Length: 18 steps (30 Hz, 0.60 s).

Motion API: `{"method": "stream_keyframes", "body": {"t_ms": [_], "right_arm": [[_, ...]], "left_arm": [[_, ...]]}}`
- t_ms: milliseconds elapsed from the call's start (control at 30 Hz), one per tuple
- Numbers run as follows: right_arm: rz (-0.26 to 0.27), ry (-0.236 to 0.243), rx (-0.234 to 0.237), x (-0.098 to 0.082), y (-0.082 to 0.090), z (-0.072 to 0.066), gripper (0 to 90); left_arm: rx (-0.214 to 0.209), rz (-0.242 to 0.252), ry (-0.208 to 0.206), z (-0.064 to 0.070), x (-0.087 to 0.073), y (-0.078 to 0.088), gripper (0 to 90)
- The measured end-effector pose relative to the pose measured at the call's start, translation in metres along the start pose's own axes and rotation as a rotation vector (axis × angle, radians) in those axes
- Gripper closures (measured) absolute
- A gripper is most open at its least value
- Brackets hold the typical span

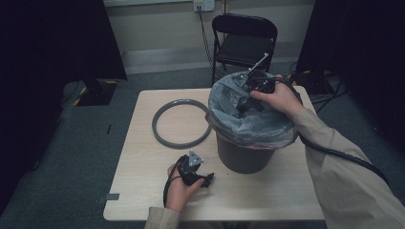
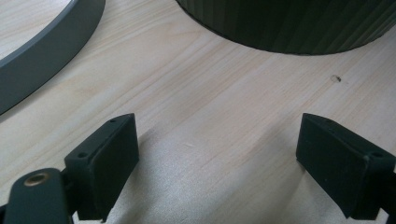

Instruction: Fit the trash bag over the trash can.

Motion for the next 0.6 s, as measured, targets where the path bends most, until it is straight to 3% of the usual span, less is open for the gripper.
{"method": "stream_keyframes", "body": {"t_ms": [200,433,600], "right_arm": [[0.066,0.015,0.034,0.002,0.023,-0.004,18.6],[0.115,0.046,0.025,-0.003,0.062,-0.008,18.4],[0.14,0.055,-0.007,-0.012,0.086,0.001,18.3]], "left_arm": [[0.0,0.0,0.0,0.0,0.0,0.0,12.3],[0.0,-0.001,0.0,0.0,0.0,0.0,12.3],[0.001,0.001,0.003,0.0,0.0,0.0,12.3]]}}
Point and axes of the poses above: each handheld gripper's, and its own axes: y roughly backward along the jaws, x roughly out of its top, z roughly to its right, the point moved 3 cm from there along -y, roughly forward along the jaws, and after that the axes turned 8 degrees about -y, right-handed, at the moved point
